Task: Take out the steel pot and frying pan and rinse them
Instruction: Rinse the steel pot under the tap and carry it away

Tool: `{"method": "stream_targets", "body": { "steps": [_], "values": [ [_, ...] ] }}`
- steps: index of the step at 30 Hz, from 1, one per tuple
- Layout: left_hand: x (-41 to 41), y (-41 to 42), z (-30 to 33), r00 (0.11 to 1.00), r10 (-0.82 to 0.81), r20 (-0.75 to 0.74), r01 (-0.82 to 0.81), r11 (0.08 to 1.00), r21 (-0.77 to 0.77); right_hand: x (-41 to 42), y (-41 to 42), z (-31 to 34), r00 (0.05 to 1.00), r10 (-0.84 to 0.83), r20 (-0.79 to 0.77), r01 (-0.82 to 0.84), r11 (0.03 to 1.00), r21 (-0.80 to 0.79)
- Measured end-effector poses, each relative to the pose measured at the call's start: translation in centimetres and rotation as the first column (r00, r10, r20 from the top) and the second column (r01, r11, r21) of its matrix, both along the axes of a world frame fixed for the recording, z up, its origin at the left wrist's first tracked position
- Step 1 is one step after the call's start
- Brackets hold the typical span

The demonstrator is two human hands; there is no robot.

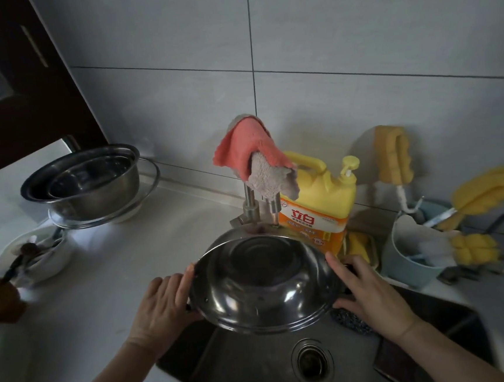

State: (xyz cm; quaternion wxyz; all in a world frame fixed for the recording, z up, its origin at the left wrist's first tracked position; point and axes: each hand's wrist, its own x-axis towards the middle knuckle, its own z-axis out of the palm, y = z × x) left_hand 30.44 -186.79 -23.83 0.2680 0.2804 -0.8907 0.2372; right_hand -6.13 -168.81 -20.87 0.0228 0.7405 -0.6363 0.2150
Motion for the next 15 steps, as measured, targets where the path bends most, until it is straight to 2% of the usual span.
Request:
{"method": "stream_targets", "body": {
  "steps": [7, 15],
  "values": [
    [-4.1, 1.1, 0.0, 0.995, -0.094, 0.015, 0.094, 0.995, 0.017, -2.5, 4.1, 0.1, 0.992, -0.129, 0.012, 0.129, 0.992, -0.01],
    [-9.1, 3.2, 2.8, 0.983, -0.181, -0.022, 0.179, 0.98, -0.091, -4.3, 10.0, 2.4, 0.957, -0.29, -0.014, 0.283, 0.943, -0.177]
  ]
}}
